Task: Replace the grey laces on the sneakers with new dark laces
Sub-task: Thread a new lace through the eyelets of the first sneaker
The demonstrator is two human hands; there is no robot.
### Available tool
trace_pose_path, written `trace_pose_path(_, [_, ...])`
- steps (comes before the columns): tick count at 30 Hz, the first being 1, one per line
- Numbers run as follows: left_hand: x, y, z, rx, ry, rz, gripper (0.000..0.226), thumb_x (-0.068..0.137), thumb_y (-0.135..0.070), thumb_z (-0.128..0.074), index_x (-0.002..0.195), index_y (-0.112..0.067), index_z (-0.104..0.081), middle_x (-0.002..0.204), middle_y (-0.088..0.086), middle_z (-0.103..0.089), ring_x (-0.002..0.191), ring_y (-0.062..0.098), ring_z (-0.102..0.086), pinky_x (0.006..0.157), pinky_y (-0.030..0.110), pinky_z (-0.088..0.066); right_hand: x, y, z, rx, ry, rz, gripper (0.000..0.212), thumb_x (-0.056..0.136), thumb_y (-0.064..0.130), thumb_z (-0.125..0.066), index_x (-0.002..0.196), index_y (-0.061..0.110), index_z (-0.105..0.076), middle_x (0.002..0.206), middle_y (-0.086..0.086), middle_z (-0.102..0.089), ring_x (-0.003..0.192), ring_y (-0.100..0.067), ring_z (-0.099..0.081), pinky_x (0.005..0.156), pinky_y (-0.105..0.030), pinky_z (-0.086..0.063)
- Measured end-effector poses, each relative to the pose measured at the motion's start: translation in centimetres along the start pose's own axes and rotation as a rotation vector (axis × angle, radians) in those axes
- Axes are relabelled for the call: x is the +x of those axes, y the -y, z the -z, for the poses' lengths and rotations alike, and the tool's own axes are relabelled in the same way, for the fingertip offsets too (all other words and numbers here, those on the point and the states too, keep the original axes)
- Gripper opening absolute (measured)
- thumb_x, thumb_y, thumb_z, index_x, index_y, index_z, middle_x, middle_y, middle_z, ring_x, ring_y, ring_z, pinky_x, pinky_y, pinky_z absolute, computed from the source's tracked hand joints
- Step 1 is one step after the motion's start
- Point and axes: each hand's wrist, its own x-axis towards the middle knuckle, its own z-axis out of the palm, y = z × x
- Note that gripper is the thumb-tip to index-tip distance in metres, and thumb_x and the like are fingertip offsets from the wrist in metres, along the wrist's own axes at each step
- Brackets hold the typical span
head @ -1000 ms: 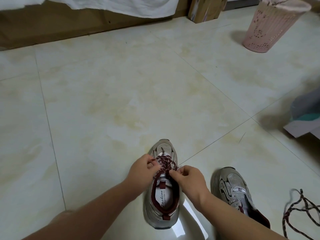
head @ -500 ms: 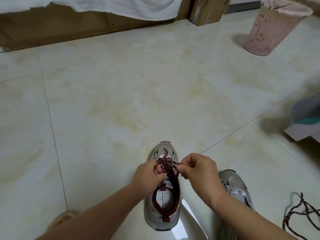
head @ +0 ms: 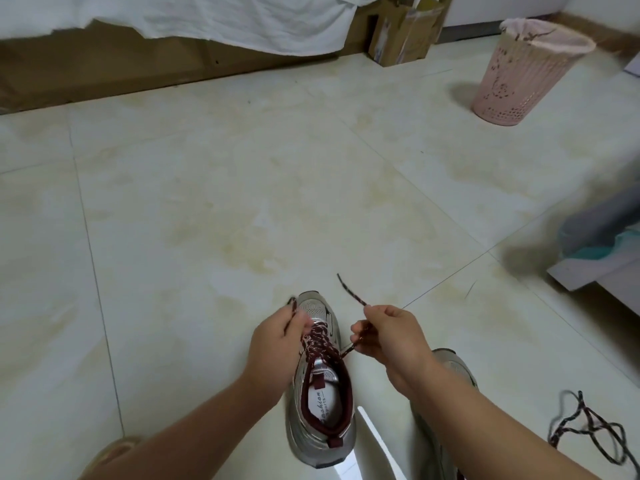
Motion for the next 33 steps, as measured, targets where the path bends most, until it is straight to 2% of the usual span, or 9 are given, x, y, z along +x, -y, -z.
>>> trace_pose_path(6, [1.4,-2.3,0.9,0.521,0.149,-0.542,0.049,0.087,-0.035,-0.029,0.119,-0.022,-0.063,0.125,-0.018,-0.044,0.125,0.000,-0.033,0.111,0.023,-0.013,-0.5,0.2,-2.6,-0.186,0.132,0.091,0.029,0.092,0.003,-0.049,0.065,0.010,-0.052,0.049,0.003,-0.048,0.038,-0.005,-0.040,0.042,-0.015,-0.034])
trace_pose_path(8, [1.8,-2.5,1.0,0.525,0.227,-0.450,0.042,0.094,-0.034,-0.030,0.112,-0.024,-0.066,0.114,-0.014,-0.060,0.115,0.004,-0.048,0.112,0.021,-0.014,-0.6,0.3,-3.0,-0.191,0.224,0.108,0.028,0.092,0.002,-0.049,0.065,0.008,-0.054,0.053,0.001,-0.050,0.040,-0.004,-0.043,0.044,-0.014,-0.037])
trace_pose_path(10, [2.2,-3.0,1.4,0.393,0.319,-0.230,0.029,0.097,-0.025,-0.042,0.077,-0.029,-0.063,0.076,-0.008,-0.065,0.078,0.011,-0.059,0.086,0.020,-0.039,-0.7,0.7,-2.8,-0.211,0.257,0.123,0.024,0.091,-0.001,-0.050,0.069,0.006,-0.055,0.057,-0.003,-0.053,0.046,-0.008,-0.046,0.049,-0.016,-0.039])
trace_pose_path(14, [2.7,-3.6,1.6,0.284,0.326,-0.032,0.041,0.095,-0.020,-0.048,0.055,-0.024,-0.052,0.057,-0.013,-0.055,0.045,-0.005,-0.048,0.047,0.009,-0.032,-1.1,1.4,-1.8,-0.380,0.253,0.199,0.026,0.084,-0.011,-0.048,0.072,0.010,-0.057,0.063,-0.007,-0.056,0.053,-0.006,-0.056,0.055,-0.017,-0.038])
trace_pose_path(17, [3.3,-4.2,1.7,0.128,0.351,0.264,0.036,0.096,-0.022,-0.044,0.066,-0.006,-0.057,0.050,-0.002,-0.051,0.027,0.000,-0.036,0.032,0.011,-0.023,-1.4,1.4,-1.5,-0.926,0.243,0.418,0.034,0.085,-0.008,-0.043,0.082,0.014,-0.069,0.076,0.003,-0.064,0.064,0.005,-0.060,0.059,-0.010,-0.041])
trace_pose_path(21, [3.8,-4.9,2.0,0.254,0.585,0.556,0.041,0.091,-0.020,-0.039,0.054,-0.010,-0.052,0.051,0.000,-0.040,0.034,0.007,-0.020,0.034,0.014,-0.013,-0.8,0.1,-1.7,-1.422,0.191,0.732,0.033,0.093,0.012,-0.041,0.118,0.016,-0.061,0.111,-0.004,-0.059,0.106,-0.023,-0.053,0.088,-0.029,-0.040])
trace_pose_path(27, [4.5,-5.0,2.3,0.202,0.901,0.640,0.034,0.086,-0.015,-0.034,0.054,-0.012,-0.045,0.052,-0.004,-0.037,0.035,0.003,-0.020,0.036,0.013,-0.012,0.4,-1.1,-1.3,-1.175,0.247,0.681,0.023,0.087,0.024,-0.061,0.109,0.021,-0.065,0.100,0.004,-0.051,0.084,-0.005,-0.043,0.070,-0.009,-0.032])
trace_pose_path(30, [4.5,-4.7,2.1,0.083,0.898,0.599,0.039,0.092,-0.017,-0.037,0.057,-0.010,-0.053,0.051,-0.005,-0.042,0.037,0.001,-0.023,0.035,0.011,-0.014,1.1,-0.3,-1.1,-0.986,0.293,0.564,0.008,0.083,0.017,-0.067,0.075,0.019,-0.069,0.084,0.004,-0.049,0.073,-0.002,-0.044,0.070,-0.015,-0.035])
trace_pose_path(33, [5.1,-4.5,2.6,-0.055,0.761,0.470,0.037,0.098,-0.024,-0.041,0.069,-0.010,-0.059,0.052,-0.007,-0.043,0.038,0.000,-0.024,0.036,0.010,-0.017,2.0,0.9,-0.4,-0.882,0.242,0.484,0.031,0.089,0.011,-0.058,0.062,0.025,-0.054,0.078,0.006,-0.050,0.070,0.000,-0.045,0.064,-0.008,-0.034])
